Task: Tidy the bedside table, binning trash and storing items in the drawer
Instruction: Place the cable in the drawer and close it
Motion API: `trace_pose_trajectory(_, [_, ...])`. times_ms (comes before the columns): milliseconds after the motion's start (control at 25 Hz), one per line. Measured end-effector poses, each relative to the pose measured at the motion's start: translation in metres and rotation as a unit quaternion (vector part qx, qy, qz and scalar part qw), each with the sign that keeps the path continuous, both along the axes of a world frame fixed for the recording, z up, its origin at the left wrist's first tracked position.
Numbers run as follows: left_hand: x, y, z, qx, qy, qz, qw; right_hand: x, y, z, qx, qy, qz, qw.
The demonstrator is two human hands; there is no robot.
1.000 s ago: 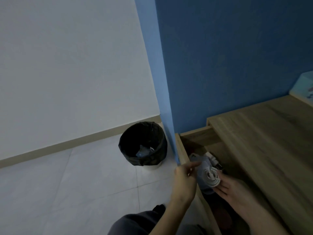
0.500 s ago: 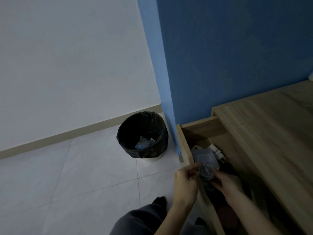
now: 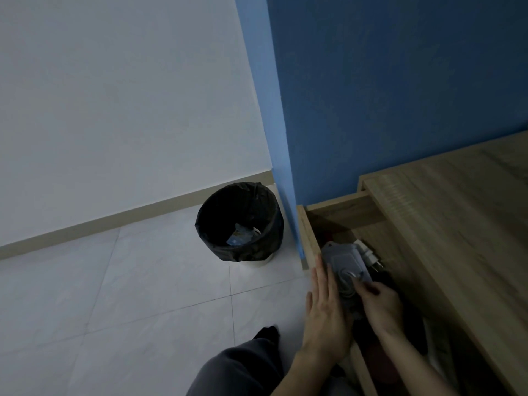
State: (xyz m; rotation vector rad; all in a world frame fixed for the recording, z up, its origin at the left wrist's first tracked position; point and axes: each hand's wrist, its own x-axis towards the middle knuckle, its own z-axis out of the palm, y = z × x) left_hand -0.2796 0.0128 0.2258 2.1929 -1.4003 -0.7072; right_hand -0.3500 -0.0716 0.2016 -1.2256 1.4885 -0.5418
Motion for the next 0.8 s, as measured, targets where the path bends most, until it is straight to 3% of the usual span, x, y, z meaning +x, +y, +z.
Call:
trace_pose_trajectory(80, [0.0,0.001,-0.003,-0.01,0.002,-0.004,1.0,-0.001,0.003,0.004,-0.006,0.014,0.009,1.0])
trace_pose_trajectory(160, [0.001,0.001,-0.009,-0.024,0.0,-0.006,1.0,-0.004,0.007,0.02,-0.058,0.089,0.036,0.994])
trace_pose_trajectory(240, [0.003,0.0,-0.017,-0.038,0.012,-0.007,0.999,-0.013,0.01,0.043,-0.18,0.139,0.071,0.971])
trace_pose_trajectory(360, [0.002,-0.005,-0.022,-0.081,0.07,0.005,0.994,-0.041,0.001,0.085,-0.384,0.106,0.067,0.915])
trace_pose_trajectory(440, [-0.001,-0.008,-0.021,-0.103,0.107,0.013,0.989,-0.064,-0.017,0.093,-0.458,0.141,0.074,0.875])
trace_pose_trajectory(600, [-0.014,-0.022,-0.021,-0.127,0.201,0.032,0.971,-0.101,-0.042,0.065,-0.38,0.224,0.127,0.888])
trace_pose_trajectory(680, [-0.025,-0.036,-0.013,-0.184,0.304,0.078,0.932,-0.118,-0.043,0.048,-0.37,0.271,0.145,0.877])
trace_pose_trajectory(800, [-0.045,-0.059,0.002,-0.208,0.367,0.165,0.892,-0.15,-0.042,0.046,-0.366,0.316,0.153,0.862])
